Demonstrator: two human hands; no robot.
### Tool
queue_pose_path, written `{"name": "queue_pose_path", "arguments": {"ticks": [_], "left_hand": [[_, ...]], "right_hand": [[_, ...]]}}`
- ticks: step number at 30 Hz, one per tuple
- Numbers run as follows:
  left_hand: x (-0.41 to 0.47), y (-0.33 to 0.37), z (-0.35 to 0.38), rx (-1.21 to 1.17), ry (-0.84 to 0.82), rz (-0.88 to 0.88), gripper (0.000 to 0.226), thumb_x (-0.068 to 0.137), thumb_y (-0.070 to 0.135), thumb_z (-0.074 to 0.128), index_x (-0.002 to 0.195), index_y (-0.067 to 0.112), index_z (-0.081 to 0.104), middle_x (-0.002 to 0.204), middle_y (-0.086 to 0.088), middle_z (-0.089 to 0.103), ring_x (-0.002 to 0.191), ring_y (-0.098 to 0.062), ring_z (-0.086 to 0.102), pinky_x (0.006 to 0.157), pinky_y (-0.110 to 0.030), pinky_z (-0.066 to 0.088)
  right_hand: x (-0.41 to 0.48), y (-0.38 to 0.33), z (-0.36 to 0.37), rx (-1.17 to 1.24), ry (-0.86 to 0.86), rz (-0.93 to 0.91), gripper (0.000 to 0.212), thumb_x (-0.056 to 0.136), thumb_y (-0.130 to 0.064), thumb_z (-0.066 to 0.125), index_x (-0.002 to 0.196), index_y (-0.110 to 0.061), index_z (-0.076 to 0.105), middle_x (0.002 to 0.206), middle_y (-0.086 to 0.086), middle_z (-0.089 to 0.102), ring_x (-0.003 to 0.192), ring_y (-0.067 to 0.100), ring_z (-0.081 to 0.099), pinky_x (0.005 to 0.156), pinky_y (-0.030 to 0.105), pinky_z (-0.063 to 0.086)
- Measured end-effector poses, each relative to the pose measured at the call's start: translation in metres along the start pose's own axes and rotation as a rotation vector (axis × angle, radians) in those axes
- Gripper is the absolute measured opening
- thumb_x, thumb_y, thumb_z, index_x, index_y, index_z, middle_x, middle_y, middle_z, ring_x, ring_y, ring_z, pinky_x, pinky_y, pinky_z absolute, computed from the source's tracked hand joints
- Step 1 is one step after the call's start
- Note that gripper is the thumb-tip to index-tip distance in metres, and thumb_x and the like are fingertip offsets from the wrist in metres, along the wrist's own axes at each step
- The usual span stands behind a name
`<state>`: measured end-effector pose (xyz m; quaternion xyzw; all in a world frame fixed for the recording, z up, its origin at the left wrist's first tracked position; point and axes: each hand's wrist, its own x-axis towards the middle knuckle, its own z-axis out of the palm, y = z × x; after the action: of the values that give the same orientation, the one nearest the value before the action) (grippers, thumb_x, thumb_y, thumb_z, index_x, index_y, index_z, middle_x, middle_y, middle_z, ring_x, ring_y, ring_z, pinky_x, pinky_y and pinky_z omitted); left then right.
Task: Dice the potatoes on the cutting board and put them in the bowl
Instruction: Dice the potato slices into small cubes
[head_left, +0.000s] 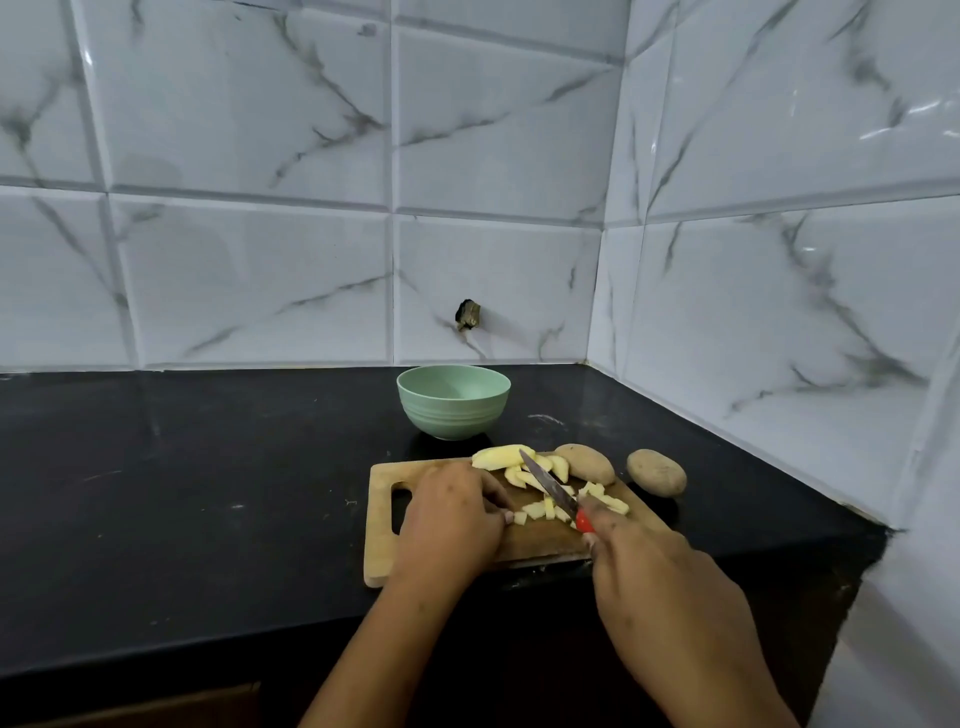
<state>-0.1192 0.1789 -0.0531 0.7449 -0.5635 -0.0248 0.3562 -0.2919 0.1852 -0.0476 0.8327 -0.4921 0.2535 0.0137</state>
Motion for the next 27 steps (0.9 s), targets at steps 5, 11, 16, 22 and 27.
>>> {"name": "queue_pose_path", "arguments": {"ticks": [5,11,16,22,27], "left_hand": [[0.013,0.000,-0.007,-0.018,-0.199,0.038,0.010,0.084,0.027,0.070,0.089,0.035,0.072,0.098,0.016,0.063,0.097,-0.004,0.054,0.087,-0.028,0.047],[0.046,0.006,-0.014,-0.005,-0.284,0.104,0.023,0.084,0.021,0.070,0.101,0.036,0.070,0.108,0.011,0.061,0.105,-0.010,0.054,0.092,-0.027,0.044],[0.063,0.026,0.000,0.381,-0.372,0.295,0.034,0.089,0.022,0.062,0.118,0.039,0.061,0.134,0.004,0.041,0.125,-0.019,0.034,0.099,-0.038,0.033],[0.061,0.024,0.009,0.463,-0.189,0.458,0.022,0.089,0.033,0.059,0.111,0.036,0.065,0.121,0.008,0.045,0.113,-0.013,0.036,0.093,-0.031,0.032],[0.056,0.014,-0.005,0.319,-0.008,0.365,0.016,0.090,0.034,0.059,0.103,0.031,0.066,0.107,0.011,0.062,0.105,-0.012,0.052,0.089,-0.029,0.043]], "right_hand": [[0.000,0.015,-0.001,0.123,0.040,0.042,0.042,0.103,-0.040,0.026,0.144,-0.049,0.026,0.086,-0.015,0.047,0.070,0.003,0.050,0.056,0.016,0.040],[-0.001,0.028,-0.006,0.145,0.030,0.116,0.041,0.102,-0.041,0.027,0.143,-0.046,0.030,0.091,-0.013,0.056,0.072,0.004,0.055,0.058,0.016,0.043],[-0.003,0.035,-0.013,0.159,-0.028,0.157,0.042,0.102,-0.041,0.029,0.144,-0.046,0.028,0.091,-0.015,0.057,0.071,0.002,0.056,0.054,0.015,0.041],[-0.007,0.037,-0.019,0.203,-0.077,0.167,0.042,0.103,-0.041,0.029,0.144,-0.046,0.028,0.089,-0.016,0.054,0.071,0.001,0.054,0.052,0.014,0.038],[-0.015,0.031,-0.023,0.296,-0.093,0.094,0.041,0.102,-0.042,0.031,0.142,-0.053,0.027,0.097,-0.017,0.052,0.080,0.000,0.052,0.067,0.014,0.044]]}}
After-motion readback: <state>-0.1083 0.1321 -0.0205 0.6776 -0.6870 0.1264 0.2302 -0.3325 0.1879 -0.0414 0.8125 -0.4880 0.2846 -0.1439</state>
